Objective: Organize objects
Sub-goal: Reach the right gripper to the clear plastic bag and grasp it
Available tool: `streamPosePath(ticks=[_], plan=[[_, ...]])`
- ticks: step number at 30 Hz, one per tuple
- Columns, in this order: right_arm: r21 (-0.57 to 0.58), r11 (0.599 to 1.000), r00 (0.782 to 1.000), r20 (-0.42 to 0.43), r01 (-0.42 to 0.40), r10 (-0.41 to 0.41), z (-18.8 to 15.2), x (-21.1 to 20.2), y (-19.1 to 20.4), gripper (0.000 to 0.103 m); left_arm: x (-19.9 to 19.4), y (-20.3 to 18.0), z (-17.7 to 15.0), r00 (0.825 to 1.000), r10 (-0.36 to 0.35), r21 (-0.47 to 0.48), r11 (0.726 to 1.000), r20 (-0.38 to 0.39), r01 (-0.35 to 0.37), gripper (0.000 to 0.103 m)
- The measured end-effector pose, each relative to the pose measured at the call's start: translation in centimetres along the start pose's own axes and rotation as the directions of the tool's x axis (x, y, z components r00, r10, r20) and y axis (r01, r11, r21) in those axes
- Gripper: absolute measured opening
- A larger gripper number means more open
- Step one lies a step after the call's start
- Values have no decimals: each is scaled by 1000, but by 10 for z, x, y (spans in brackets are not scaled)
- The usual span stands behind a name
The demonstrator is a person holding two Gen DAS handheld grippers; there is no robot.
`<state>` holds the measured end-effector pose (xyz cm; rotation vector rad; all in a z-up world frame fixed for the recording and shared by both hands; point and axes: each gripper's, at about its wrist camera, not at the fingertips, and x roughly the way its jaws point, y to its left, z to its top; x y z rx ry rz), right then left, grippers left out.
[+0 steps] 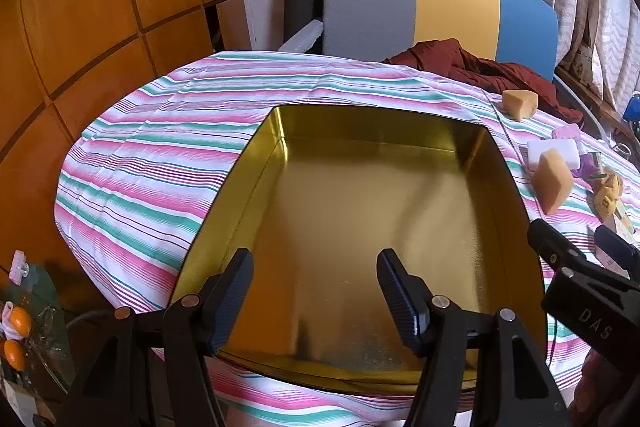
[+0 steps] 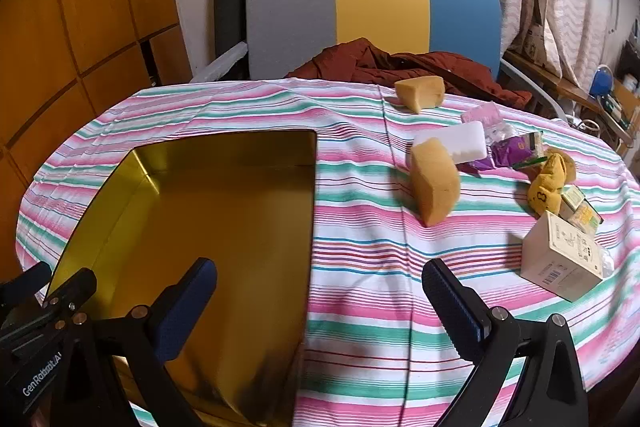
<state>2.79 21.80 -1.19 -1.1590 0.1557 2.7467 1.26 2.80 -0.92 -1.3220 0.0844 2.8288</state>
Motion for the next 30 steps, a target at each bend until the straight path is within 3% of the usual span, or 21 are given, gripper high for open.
streamPosePath(ticks=[9, 16, 20, 25, 30], plan=[[25, 998, 998, 24, 62, -62, -2, -3, -45, 103, 4, -18, -3, 998, -48, -22, 999, -41, 48, 65], [73, 988, 988, 56, 138, -142, 14, -7, -107, 103, 2, -59, -6, 993, -105, 80, 991, -52, 109, 65], [125, 976, 979, 77, 178, -188, 18, -14, -154, 103, 1, -83, -7, 979, -188, 115, 974, -77, 196, 65], [216, 961, 976, 91, 173, -196, 11, -28, -218, 103, -7, -111, -6, 946, -318, 160, 933, -59, 324, 65], [322, 932, 980, 47, 168, -193, -16, -30, -267, 103, -8, -141, -9, 937, -337, 247, 904, -95, 350, 65]])
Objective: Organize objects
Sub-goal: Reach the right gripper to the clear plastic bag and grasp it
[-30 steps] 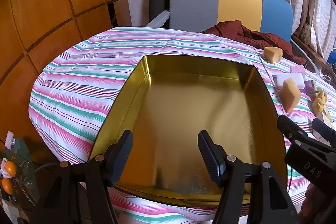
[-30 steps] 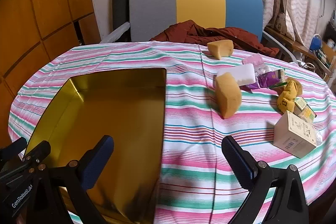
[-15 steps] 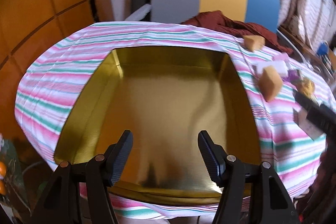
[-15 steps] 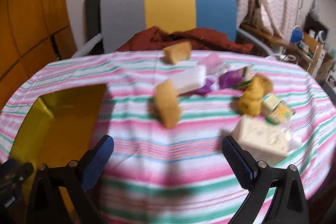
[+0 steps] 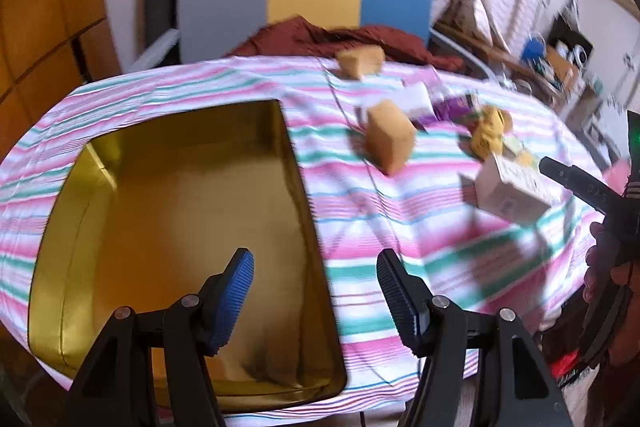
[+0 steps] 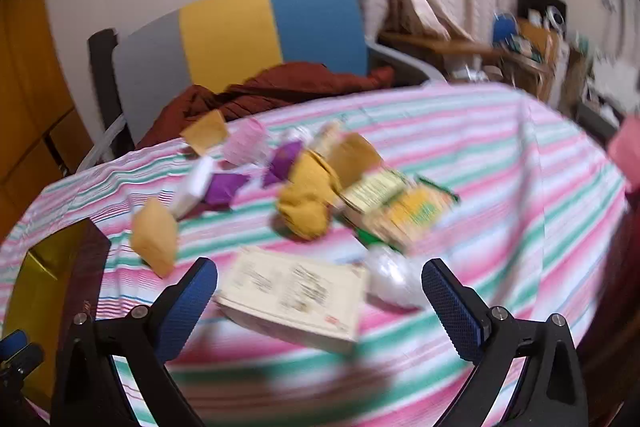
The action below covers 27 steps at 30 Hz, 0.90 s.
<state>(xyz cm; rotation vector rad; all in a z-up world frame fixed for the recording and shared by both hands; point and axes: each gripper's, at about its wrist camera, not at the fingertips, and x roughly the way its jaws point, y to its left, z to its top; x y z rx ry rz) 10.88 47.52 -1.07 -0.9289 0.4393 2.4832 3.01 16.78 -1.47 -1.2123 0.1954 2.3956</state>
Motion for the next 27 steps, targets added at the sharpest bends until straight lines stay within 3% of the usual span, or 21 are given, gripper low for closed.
streamPosePath(ticks=[3, 6, 11, 14, 18, 22, 24, 27], plan=[[28, 999, 999, -29, -40, 41, -12, 7, -12, 103, 6, -10, 1, 998, -48, 0, 999, -29, 48, 65], [30, 989, 988, -55, -143, 145, -22, 15, -6, 102, 5, -14, 0, 995, -95, -21, 995, -29, 94, 65], [-53, 929, 927, -103, -367, 361, -35, 12, 33, 101, 3, -18, 7, 989, -144, -55, 988, -15, 143, 65], [-91, 903, 907, -91, -419, 412, -40, 0, 40, 101, 4, -21, 10, 989, -146, -51, 988, -22, 145, 65], [-40, 937, 938, 13, -346, 347, -30, -11, 11, 101, 7, -33, 11, 987, -160, -16, 987, -21, 160, 65], [144, 981, 990, 68, -132, 123, -18, -3, -50, 101, 15, -35, 11, 958, -282, -94, 956, -53, 277, 65], [176, 984, 997, 68, -41, 30, -17, 6, -69, 101, 20, -39, 12, 960, -271, -102, 959, -77, 262, 65], [155, 987, 998, 49, 35, -43, -13, 23, -79, 100, 25, -50, 13, 966, -243, -78, 969, -86, 236, 65]])
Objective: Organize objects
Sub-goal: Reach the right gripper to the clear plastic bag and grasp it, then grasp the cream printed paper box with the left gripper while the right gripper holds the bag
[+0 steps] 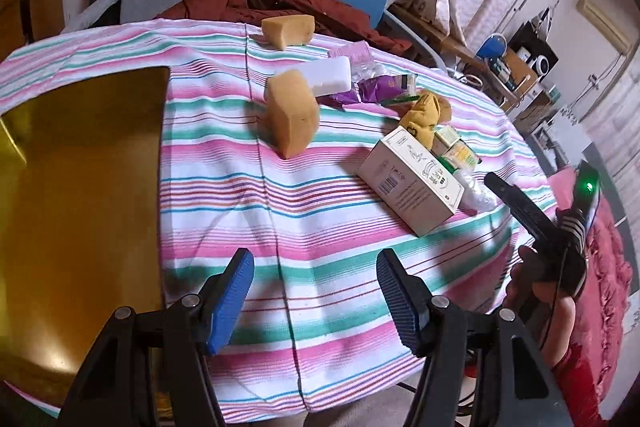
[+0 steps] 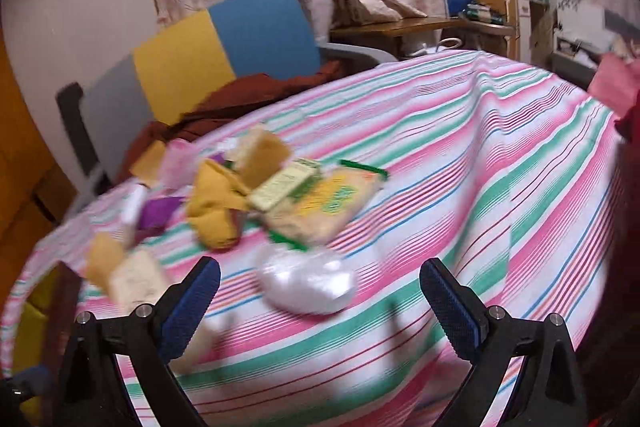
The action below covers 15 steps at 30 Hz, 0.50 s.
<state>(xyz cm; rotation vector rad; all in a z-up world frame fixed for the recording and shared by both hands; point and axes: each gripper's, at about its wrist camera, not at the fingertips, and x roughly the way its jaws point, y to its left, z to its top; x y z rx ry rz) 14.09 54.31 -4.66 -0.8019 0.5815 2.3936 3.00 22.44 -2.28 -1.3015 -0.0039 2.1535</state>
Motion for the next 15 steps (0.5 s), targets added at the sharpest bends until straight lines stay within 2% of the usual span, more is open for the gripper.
streamPosePath(ticks=[5, 8, 10, 11, 12, 15], plan=[[-24, 999, 998, -55, 25, -26, 1, 28, 7, 88, 5, -20, 9, 999, -40, 18, 999, 11, 39, 65], [-62, 998, 999, -43, 22, -25, -4, 33, 18, 85, 11, -34, 14, 995, -91, 34, 995, 27, 90, 66], [-97, 993, 997, -25, 65, -68, -9, 36, 23, 68, 17, -46, 19, 992, -123, 46, 992, 28, 121, 68], [-106, 991, 996, -32, 77, -81, -12, 40, 23, 55, 20, -50, 20, 991, -128, 50, 991, 26, 126, 70], [-102, 991, 995, -43, 83, -87, -15, 45, 21, 49, 25, -57, 22, 991, -134, 52, 990, 22, 133, 72], [-66, 995, 997, -9, 70, -71, -18, 42, 13, 44, 38, -72, 31, 990, -137, 44, 990, 23, 136, 75]])
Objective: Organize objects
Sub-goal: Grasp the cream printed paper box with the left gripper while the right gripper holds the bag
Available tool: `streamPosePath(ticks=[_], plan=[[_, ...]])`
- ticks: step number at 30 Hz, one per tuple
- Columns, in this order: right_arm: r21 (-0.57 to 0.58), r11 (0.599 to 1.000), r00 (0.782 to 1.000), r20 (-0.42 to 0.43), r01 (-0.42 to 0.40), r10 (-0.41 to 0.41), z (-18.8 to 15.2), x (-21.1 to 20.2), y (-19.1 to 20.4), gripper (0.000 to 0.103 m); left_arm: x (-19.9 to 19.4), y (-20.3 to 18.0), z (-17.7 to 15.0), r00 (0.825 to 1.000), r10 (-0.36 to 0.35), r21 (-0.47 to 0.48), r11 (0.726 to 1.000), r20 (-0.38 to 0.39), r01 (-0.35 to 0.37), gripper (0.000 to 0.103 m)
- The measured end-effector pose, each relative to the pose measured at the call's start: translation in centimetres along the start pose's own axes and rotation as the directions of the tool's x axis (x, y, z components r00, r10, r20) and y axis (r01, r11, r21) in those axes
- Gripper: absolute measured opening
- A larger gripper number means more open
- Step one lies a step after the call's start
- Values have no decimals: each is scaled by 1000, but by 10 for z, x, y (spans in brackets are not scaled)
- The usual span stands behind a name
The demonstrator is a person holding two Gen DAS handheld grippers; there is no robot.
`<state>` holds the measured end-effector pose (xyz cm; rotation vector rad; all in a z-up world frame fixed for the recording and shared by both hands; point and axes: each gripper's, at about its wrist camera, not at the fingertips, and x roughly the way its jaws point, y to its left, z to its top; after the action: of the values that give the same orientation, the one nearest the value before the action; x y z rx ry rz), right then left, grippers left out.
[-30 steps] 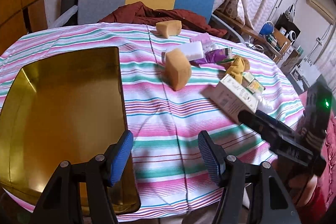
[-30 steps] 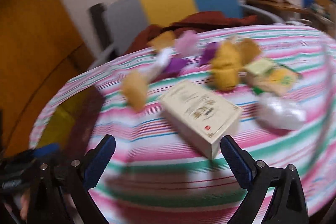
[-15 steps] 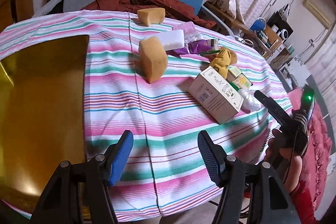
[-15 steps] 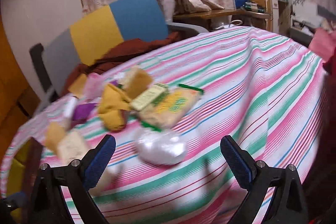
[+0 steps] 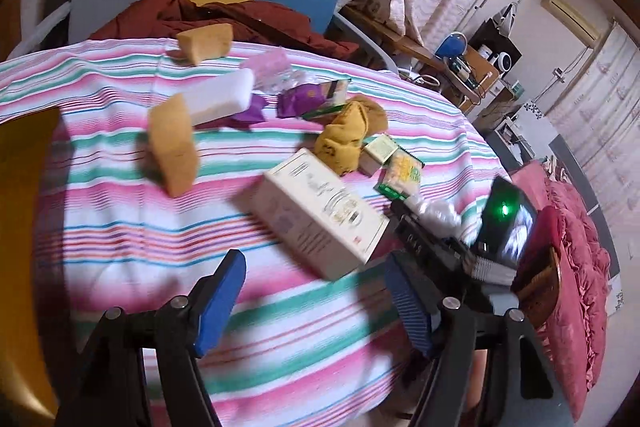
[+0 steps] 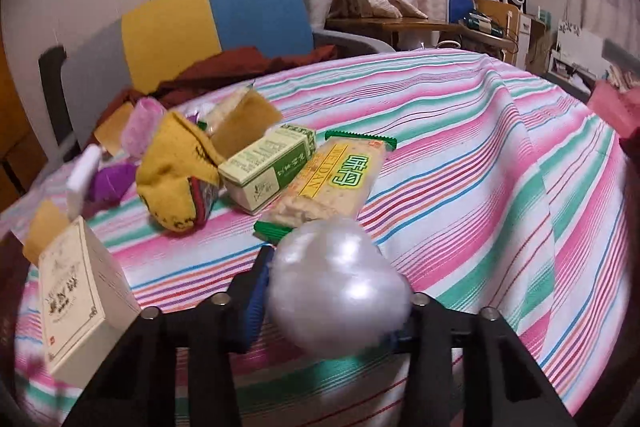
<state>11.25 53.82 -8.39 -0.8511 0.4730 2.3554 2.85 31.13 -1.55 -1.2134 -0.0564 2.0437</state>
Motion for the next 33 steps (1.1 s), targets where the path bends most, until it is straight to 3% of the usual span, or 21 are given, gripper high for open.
streamPosePath(ticks=[7, 12, 17, 21, 23, 25, 27, 29, 33], plan=[[22, 999, 999, 21, -30, 30, -5, -3, -4, 44, 33, -28, 34, 998, 49, -26, 998, 29, -48, 85], [25, 999, 999, 30, -35, 34, -4, -2, -5, 44, 63, -34, 45, 994, 106, -70, 992, -8, -106, 87], [34, 999, 999, 35, -43, 41, -4, -1, -7, 44, 73, -46, 47, 978, 208, 83, 975, 2, -208, 87], [35, 998, 998, 35, -45, 43, -4, -1, -7, 44, 74, -41, 36, 945, 327, 236, 916, 24, -324, 87], [36, 998, 998, 36, -46, 44, -4, -2, -7, 44, 72, -27, 29, 945, 326, 221, 922, 5, -319, 87], [36, 998, 998, 38, -46, 45, -5, -3, -7, 44, 67, -12, 24, 968, 250, 141, 960, -32, -243, 87], [36, 998, 998, 37, -46, 45, -5, -3, -7, 44, 63, -1, 20, 977, 205, 75, 977, -58, -201, 87], [37, 998, 998, 37, -47, 45, -5, -3, -7, 44, 59, 3, 18, 978, 201, 65, 978, -51, -198, 87], [36, 998, 998, 37, -46, 44, -5, -3, -7, 44, 57, -6, 8, 978, 207, 146, 968, -4, -205, 84]])
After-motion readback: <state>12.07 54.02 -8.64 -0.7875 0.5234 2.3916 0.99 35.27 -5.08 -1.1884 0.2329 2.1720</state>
